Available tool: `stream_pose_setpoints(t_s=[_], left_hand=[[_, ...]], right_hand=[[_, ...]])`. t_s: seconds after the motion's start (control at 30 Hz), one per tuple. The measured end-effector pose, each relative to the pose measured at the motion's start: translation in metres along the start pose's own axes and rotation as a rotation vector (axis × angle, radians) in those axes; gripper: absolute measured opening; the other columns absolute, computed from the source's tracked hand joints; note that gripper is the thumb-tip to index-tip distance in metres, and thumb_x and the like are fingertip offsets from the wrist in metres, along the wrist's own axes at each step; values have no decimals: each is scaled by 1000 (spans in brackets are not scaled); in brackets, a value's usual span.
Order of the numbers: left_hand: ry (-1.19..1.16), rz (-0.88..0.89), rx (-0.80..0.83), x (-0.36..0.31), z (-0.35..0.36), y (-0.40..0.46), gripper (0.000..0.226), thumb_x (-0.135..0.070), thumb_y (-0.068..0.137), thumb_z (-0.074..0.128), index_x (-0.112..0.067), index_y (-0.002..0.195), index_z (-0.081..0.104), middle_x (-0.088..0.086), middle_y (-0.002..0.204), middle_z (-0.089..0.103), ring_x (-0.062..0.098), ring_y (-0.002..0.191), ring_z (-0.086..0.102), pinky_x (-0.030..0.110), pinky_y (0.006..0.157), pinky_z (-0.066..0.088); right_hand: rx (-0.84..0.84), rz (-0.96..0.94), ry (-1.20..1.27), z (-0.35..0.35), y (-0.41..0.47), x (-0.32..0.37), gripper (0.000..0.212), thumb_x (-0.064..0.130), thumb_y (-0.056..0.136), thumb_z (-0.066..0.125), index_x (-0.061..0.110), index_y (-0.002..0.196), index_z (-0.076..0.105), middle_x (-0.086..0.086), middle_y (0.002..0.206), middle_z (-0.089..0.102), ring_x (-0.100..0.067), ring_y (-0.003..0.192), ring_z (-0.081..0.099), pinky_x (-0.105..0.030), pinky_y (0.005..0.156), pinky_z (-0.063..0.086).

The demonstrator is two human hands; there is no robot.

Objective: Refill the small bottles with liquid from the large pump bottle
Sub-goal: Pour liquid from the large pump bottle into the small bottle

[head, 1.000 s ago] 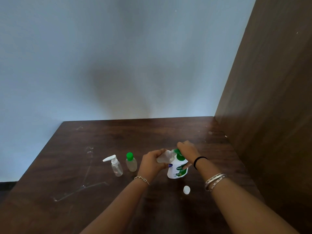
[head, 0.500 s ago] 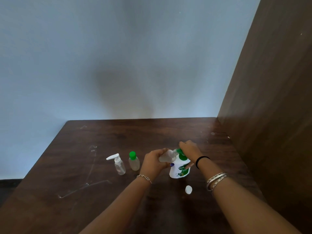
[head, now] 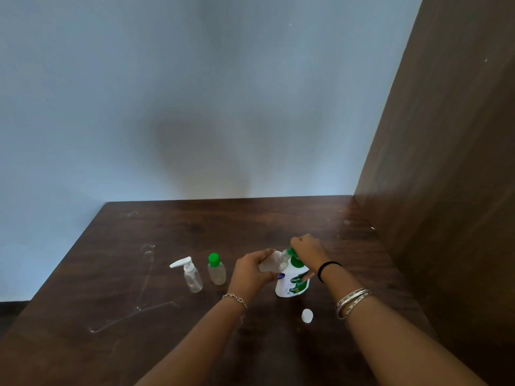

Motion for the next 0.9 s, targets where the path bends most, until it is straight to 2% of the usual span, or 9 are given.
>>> stream_pose_setpoints(t_s=[0.1, 0.17, 0.27, 0.37, 0.43, 0.6, 0.7, 0.8, 0.9], left_hand=[[-14, 3, 2, -1, 0, 1, 60, -19, 66, 80, -14, 121, 58, 3, 116, 66, 2, 101, 53, 2, 77, 32], [-15, -1, 2, -1, 1, 1, 61, -20, 65, 80, -15, 122, 58, 3, 116, 66, 2, 103, 54, 3, 77, 33], [-3, -6, 3, 0, 2, 1, 60, -20, 66, 79, -17, 121, 58, 1, 117, 65, 6, 110, 55, 5, 80, 33], [15, -9, -10, 1, 0, 0, 60, -18, 66, 79, -16, 122, 57, 2, 119, 64, 8, 111, 55, 6, 81, 32], [2, -7, -12, 2, -1, 0, 59, -18, 66, 79, -15, 121, 58, 2, 117, 65, 5, 105, 54, 5, 79, 32], [-21, 9, -12, -1, -2, 0, 59, -21, 65, 80, -17, 120, 59, 1, 114, 66, 2, 101, 53, 6, 78, 33], [-8, 8, -14, -2, -1, 1, 59, -22, 64, 80, -18, 120, 59, 0, 114, 66, 3, 103, 55, 5, 78, 32], [23, -7, -8, 0, 0, 3, 61, -19, 65, 79, -17, 122, 57, 2, 119, 64, 10, 111, 56, 11, 85, 36], [33, -6, -9, 1, 0, 2, 61, -19, 67, 78, -16, 123, 56, 2, 120, 63, 11, 112, 55, 14, 88, 37]], right_hand=[[143, 86, 109, 10, -1, -6, 21, 26, 87, 45, 7, 82, 54, -19, 100, 54, -39, 95, 59, -45, 62, 59], [204, 126, 140, 14, -2, -8, 20, 26, 88, 45, 8, 82, 52, -21, 105, 54, -40, 98, 58, -42, 57, 59], [168, 113, 119, 11, -1, -7, 19, 23, 87, 45, 9, 78, 52, -22, 105, 55, -41, 95, 60, -44, 59, 59], [65, 57, 65, 3, -1, -4, 24, 22, 85, 42, 10, 66, 49, -18, 86, 55, -39, 87, 62, -48, 66, 59], [53, 34, 38, 3, -1, -2, 25, 24, 85, 42, 11, 64, 48, -15, 80, 54, -38, 85, 63, -48, 67, 59], [160, 122, 124, 9, -5, -5, 22, 27, 87, 46, 8, 78, 53, -18, 99, 54, -40, 95, 59, -39, 53, 58], [198, 151, 140, 13, -7, -8, 21, 26, 87, 45, 8, 81, 54, -19, 100, 55, -38, 94, 60, -36, 51, 56], [163, 138, 138, 11, -4, -8, 19, 22, 87, 45, 8, 76, 53, -17, 91, 55, -38, 91, 60, -36, 50, 55], [101, 85, 80, 7, -2, -2, 27, 19, 91, 41, 12, 65, 46, -9, 73, 49, -36, 92, 60, -32, 54, 48]])
Point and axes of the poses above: each hand's wrist, its own y-axis towards the middle knuckle, its own z-axis out of the palm, x = y × z, the point moved 10 cm from there along y, towards the middle knuckle
